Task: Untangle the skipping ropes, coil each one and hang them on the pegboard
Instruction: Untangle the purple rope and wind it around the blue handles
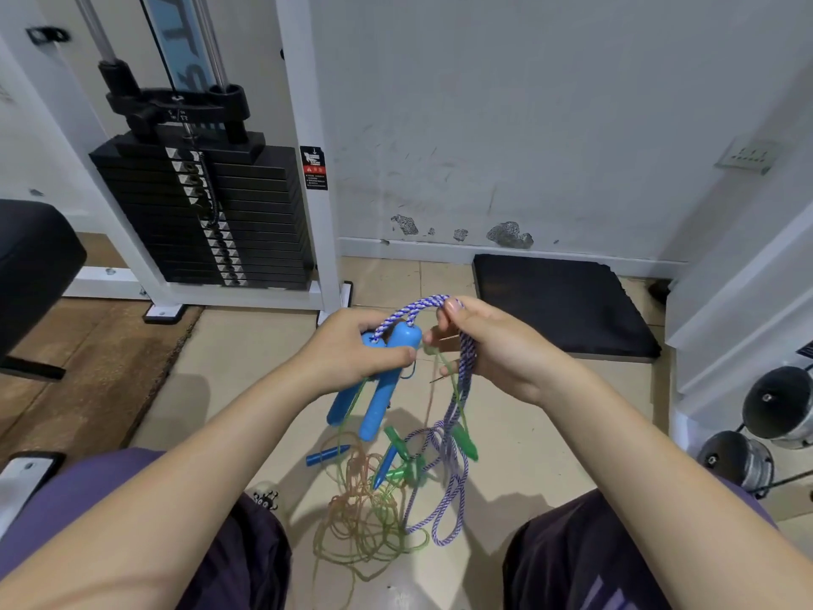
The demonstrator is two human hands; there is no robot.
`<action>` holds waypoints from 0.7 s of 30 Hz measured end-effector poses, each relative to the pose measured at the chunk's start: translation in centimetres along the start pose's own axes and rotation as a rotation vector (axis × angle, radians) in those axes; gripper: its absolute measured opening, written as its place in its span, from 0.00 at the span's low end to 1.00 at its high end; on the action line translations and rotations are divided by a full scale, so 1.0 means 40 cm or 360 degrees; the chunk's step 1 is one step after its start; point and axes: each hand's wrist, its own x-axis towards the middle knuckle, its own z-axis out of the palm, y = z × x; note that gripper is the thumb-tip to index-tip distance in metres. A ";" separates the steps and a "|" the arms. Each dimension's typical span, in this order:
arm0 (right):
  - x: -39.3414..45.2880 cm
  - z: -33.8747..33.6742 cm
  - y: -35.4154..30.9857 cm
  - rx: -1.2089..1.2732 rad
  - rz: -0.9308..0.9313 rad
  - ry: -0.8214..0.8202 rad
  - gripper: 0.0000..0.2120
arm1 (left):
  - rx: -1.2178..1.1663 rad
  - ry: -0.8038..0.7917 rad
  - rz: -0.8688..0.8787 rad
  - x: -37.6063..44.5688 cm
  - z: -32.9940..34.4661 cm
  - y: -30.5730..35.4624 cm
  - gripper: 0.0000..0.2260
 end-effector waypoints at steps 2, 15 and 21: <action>0.002 -0.007 0.001 -0.0330 -0.0088 0.0101 0.15 | 0.0049 0.0030 0.0002 0.004 0.000 -0.007 0.04; -0.001 -0.012 -0.018 -0.0100 -0.0441 0.0354 0.15 | -0.0381 -0.0268 -0.0243 0.011 -0.030 -0.006 0.16; -0.007 -0.066 -0.027 -0.0241 -0.0295 0.0238 0.13 | -0.0270 -0.0411 -0.0177 0.006 -0.034 -0.014 0.09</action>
